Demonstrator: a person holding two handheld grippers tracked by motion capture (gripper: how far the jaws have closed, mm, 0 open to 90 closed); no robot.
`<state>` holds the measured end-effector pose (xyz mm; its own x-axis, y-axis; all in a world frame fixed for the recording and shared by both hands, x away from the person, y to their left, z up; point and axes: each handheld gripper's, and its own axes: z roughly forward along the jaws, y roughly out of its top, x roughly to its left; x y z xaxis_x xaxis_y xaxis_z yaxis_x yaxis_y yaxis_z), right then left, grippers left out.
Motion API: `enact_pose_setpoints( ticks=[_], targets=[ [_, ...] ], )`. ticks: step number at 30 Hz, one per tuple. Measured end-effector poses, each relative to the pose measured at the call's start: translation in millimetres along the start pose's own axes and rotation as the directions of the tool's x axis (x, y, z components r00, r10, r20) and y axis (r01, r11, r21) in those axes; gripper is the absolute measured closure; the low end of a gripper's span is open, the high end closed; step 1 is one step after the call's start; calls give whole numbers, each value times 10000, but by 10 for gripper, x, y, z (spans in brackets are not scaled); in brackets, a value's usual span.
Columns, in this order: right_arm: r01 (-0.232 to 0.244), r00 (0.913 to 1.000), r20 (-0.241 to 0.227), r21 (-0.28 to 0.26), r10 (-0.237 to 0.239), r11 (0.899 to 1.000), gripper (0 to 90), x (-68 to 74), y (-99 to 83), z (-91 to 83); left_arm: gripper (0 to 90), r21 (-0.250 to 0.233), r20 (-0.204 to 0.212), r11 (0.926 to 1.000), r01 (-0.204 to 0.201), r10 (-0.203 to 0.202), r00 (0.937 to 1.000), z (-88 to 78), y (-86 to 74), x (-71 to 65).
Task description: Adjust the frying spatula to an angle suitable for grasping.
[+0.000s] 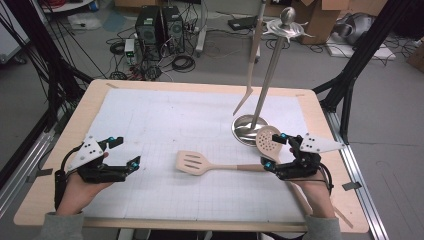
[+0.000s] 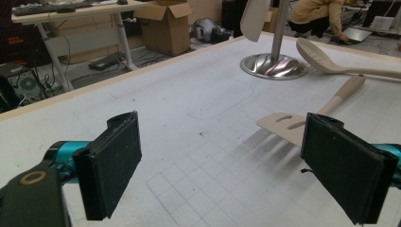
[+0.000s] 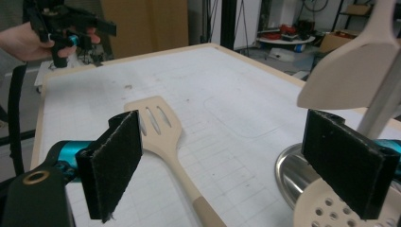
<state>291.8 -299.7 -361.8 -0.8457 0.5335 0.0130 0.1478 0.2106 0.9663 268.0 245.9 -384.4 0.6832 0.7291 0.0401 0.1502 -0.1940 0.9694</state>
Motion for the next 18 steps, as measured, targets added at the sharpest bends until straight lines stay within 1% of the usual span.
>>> enact_pose_setpoints(
  ticks=[2, 4, 9, 11, 12, 14, 15, 18],
  targets=[
    [96, 9999, -120, 133, -94, 9999, 124, 22, 1, 42, 136, -30, -8, 10000, 48, -48, 10000, -5, 1, 0],
    [220, 9996, -202, 228, -215, 9995, 134, 36, -1, 78, 136, -36, -24, 10000, 16, -16, 10000, -8, 3, 3],
    [223, 9992, -353, 424, -208, 9989, 158, 56, -18, 140, 136, -14, -6, 10000, -3, 3, 10000, -7, 3, -5],
    [179, 9990, -409, 489, -159, 9986, 205, 73, -14, 150, 136, -13, -8, 10000, 8, -8, 10000, -8, 2, -7],
    [226, 9988, -436, 465, -206, 9987, 231, 77, -14, 158, 136, -10, -11, 10000, 12, -12, 10000, -9, 2, -7],
    [272, 9982, -541, 616, -239, 9977, 306, 94, -18, 182, 136, -13, -20, 10000, 41, -41, 10000, -9, -1, -6],
    [307, 9980, -580, 770, -263, 9966, 358, 109, -24, 204, 136, -3, -34, 10000, 44, -44, 10000, -11, -1, -5],
    [434, 9975, -605, 984, -376, 9942, 478, 136, -45, 264, 136, -32, -39, 10000, 45, -45, 10000, -18, 0, 1]
  ],
)
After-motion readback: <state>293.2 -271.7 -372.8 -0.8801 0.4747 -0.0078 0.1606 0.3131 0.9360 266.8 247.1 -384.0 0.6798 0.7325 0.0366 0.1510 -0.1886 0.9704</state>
